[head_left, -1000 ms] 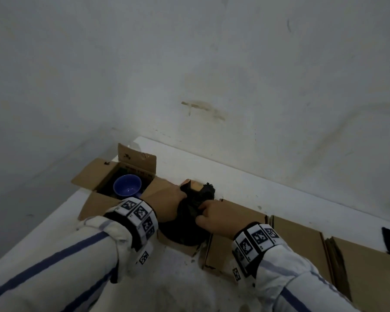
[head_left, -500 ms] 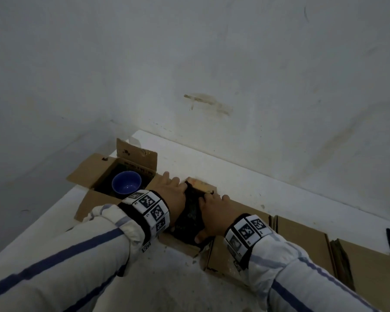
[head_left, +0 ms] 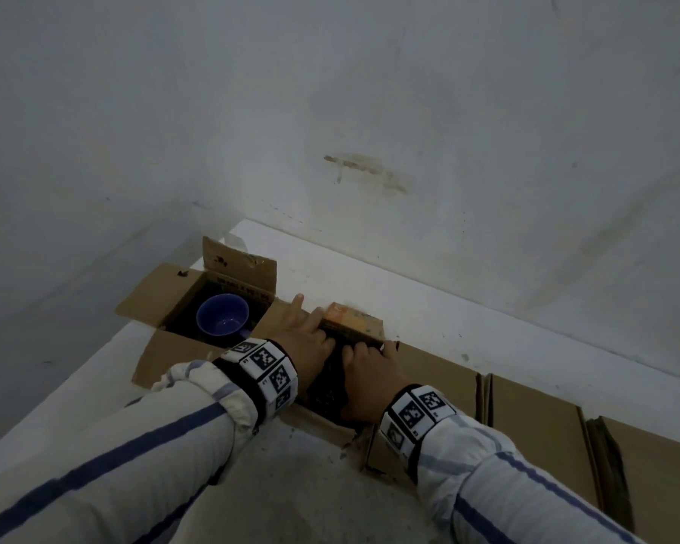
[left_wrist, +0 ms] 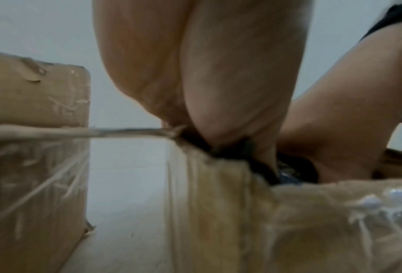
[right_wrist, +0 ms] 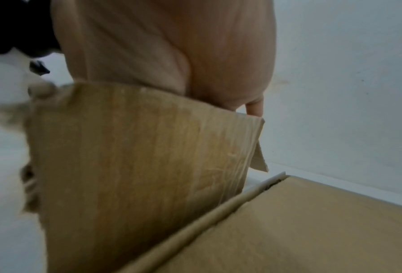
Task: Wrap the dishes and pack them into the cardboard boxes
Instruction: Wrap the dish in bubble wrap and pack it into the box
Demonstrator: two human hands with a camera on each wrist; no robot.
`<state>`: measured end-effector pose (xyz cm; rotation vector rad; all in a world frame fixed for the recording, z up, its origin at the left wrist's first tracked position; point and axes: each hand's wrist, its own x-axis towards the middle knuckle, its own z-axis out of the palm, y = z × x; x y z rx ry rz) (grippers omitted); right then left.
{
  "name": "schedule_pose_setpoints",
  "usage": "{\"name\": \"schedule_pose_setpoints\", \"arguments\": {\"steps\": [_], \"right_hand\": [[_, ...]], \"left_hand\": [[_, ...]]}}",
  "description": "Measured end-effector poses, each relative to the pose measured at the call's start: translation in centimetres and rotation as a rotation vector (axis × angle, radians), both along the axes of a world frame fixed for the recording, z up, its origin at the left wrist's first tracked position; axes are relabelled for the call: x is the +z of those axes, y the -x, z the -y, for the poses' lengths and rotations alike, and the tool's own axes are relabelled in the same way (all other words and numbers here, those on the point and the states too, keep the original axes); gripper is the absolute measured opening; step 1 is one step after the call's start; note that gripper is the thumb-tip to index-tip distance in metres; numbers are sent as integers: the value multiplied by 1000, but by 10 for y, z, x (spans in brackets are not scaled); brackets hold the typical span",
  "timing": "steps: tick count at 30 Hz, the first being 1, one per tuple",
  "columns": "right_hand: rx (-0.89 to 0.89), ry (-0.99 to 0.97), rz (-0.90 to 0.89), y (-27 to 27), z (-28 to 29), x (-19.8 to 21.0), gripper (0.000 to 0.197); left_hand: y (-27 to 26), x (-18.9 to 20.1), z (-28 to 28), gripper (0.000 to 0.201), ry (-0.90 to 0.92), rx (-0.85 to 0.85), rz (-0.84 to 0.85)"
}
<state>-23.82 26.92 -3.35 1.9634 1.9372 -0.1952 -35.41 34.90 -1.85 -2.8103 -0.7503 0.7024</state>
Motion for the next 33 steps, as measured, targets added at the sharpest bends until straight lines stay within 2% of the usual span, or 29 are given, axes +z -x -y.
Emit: {"name": "schedule_pose_setpoints", "arguments": {"steps": [3,5,7,10,12,14,19,21,24,29,33], "right_hand": [[-30,115,-70,-9,-5,16,87],[-64,155,-113,-18,-8,32,74],[-66,160,-75,-23,-9,42,54],[-58,180,43,-19,-7,40,36],[-47,144,98,-13,-6,31,40],[-30,109,110,-7,-5,21,56],[-6,51,75,-9,-1,10,64],[-23,46,10,-14,1,13,61],[-83,4,-187,-26,3,21,55],[-265,-238,-425,-56,18,26,38],[-364,-271,-516,-86,52,23,36]], "left_hand": [[6,1,-4,87,29,-3,28],[9,4,-6,95,30,14,13],[8,6,-8,98,32,34,-5],[8,2,-9,88,-13,9,-40],[8,-7,-9,73,-43,2,-48],[8,-15,-6,61,-62,18,-40],[5,-14,11,52,-69,33,56],[9,-15,10,54,-52,36,102],[9,-9,4,64,-18,84,86],[-20,30,18,47,45,103,220],[-69,29,48,37,193,139,407]]}}
